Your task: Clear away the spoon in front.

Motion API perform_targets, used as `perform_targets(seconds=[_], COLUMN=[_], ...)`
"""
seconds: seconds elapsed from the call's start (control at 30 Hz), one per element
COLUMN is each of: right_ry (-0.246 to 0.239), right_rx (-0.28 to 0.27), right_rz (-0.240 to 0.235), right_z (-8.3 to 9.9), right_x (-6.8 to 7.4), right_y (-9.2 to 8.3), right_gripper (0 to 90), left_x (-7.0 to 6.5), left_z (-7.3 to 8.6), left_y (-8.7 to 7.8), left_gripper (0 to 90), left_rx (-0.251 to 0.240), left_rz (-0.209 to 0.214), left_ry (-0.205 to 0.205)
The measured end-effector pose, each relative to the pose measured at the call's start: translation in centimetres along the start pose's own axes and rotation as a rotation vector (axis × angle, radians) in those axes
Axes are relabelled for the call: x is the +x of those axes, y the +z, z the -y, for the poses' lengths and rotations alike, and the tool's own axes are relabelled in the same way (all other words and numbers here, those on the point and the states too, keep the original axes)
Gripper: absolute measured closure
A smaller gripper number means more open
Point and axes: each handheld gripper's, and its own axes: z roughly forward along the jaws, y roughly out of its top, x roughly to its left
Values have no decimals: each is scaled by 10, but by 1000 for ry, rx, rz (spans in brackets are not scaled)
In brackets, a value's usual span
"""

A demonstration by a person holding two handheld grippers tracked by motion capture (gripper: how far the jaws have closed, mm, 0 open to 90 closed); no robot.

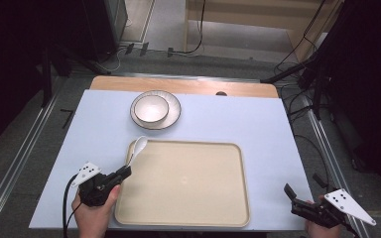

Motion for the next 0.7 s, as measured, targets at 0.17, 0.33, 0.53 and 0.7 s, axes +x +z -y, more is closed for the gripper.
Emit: perform_targets(seconds=[0.17,0.33,0.53,0.7], right_ry=[5,2,2,1], right_rx=[0,3,4,8], right_rz=[1,2,0,-2], right_z=[0,0,1,1], right_x=[0,0,-1,0], right_y=[1,1,2,2], right_gripper=[0,0,0,0], left_x=[0,3,8,10], left_z=[5,9,12,15], left_y=[7,12,17,21], left_gripper=[860,859,859,858], left_rx=[26,53,62,81], left_rz=[-19,-52,-85,-96], left_ry=[8,2,-9,-14])
